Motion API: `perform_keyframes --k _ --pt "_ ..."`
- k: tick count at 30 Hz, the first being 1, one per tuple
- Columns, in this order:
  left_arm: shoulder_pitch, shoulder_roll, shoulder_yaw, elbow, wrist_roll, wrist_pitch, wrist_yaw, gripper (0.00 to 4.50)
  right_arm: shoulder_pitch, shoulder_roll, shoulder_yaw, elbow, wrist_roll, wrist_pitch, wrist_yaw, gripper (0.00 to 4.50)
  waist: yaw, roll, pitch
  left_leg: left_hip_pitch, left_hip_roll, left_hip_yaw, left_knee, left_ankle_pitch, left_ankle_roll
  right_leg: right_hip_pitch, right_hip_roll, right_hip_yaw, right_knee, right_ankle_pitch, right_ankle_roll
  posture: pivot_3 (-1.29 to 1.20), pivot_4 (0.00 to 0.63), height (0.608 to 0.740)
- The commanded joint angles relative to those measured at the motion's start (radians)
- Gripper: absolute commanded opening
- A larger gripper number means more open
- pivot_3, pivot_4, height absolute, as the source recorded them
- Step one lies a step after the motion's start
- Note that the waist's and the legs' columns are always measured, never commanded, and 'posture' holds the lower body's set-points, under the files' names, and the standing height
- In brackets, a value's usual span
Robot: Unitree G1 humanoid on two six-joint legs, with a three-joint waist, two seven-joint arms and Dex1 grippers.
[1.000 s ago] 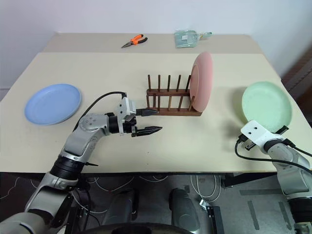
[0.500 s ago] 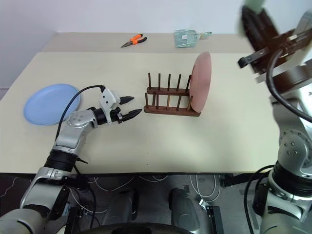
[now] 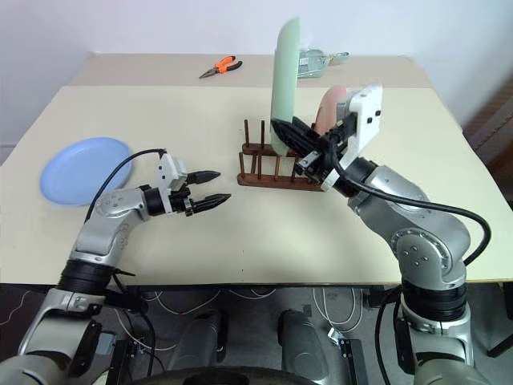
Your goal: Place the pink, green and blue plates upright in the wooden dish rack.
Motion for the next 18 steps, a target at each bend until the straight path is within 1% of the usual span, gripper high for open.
perform_keyframes --k 1,5,11,12,13,14,16,17,18 --pt "0.0 0.006 0.019 -0.059 -0.023 0.017 0.002 3.23 -0.008 0.029 -0.016 0.017 0.008 -0.013 0.008 0.07 0.0 0.0 0.0 0.0 0.0 0.0 0.0 0.0 0.0 0.0 0.0 0.0 0.0 0.0 0.0 0.0 0.15 0.732" --pt "0.008 0.007 0.024 -0.077 -0.022 0.027 0.004 3.23 -0.011 0.045 -0.02 0.074 -0.028 -0.017 -0.001 0.07 0.0 0.0 0.0 0.0 0.0 0.0 0.0 0.0 0.0 0.0 0.0 0.0 0.0 0.0 0.0 0.0 0.15 0.732" --pt "0.007 0.007 0.023 -0.079 -0.015 0.031 0.0 3.23 -0.017 0.036 -0.001 0.152 -0.094 -0.017 0.052 0.07 -0.001 0.0 0.0 0.0 0.0 0.0 0.0 0.0 0.0 0.0 0.001 0.0 0.0 0.0 0.0 0.0 0.15 0.732" --pt "0.006 0.009 0.023 -0.076 -0.013 0.03 0.001 3.23 -0.02 0.032 0.005 0.154 -0.107 -0.019 0.063 0.74 -0.001 0.0 0.0 0.0 0.0 0.0 0.0 0.0 0.0 0.0 0.001 0.0 0.0 0.0 0.0 0.0 0.15 0.732" --pt "0.005 0.01 0.023 -0.073 -0.011 0.03 0.001 3.23 -0.025 0.029 0.01 0.154 -0.123 -0.026 0.074 1.08 -0.001 0.0 0.0 0.0 0.0 0.0 0.0 0.0 0.0 0.0 0.001 0.0 0.0 0.0 0.0 0.0 0.15 0.732" --pt "0.004 0.012 0.024 -0.07 -0.014 0.039 -0.002 3.23 -0.031 0.027 0.014 0.154 -0.141 -0.033 0.082 1.55 -0.001 0.0 0.0 0.0 0.0 0.0 0.0 0.0 0.0 0.0 0.001 0.0 0.0 0.0 0.0 0.0 0.15 0.732" --pt "-0.002 0.021 0.032 -0.057 -0.026 0.088 0.001 3.23 -0.048 -0.011 0.047 0.137 -0.259 -0.093 0.099 2.51 -0.002 0.0 0.0 0.0 0.0 0.0 0.0 0.0 0.0 0.0 0.001 0.0 0.0 0.0 0.0 0.0 0.15 0.732" --pt "-0.007 0.023 0.04 -0.047 -0.026 0.112 0.013 3.73 -0.055 -0.031 0.064 0.129 -0.32 -0.13 0.108 3.06 -0.002 0.0 0.0 0.0 0.0 0.0 0.0 0.0 0.0 -0.001 0.001 0.0 0.0 0.0 0.0 0.0 0.15 0.732" --pt "-0.011 0.026 0.047 -0.04 -0.026 0.127 0.022 4.12 -0.06 -0.052 0.081 0.124 -0.376 -0.161 0.117 3.59 -0.002 0.0 0.0 0.0 0.0 0.0 0.0 0.0 0.0 -0.001 0.001 0.0 0.0 0.0 0.0 0.0 0.15 0.732"
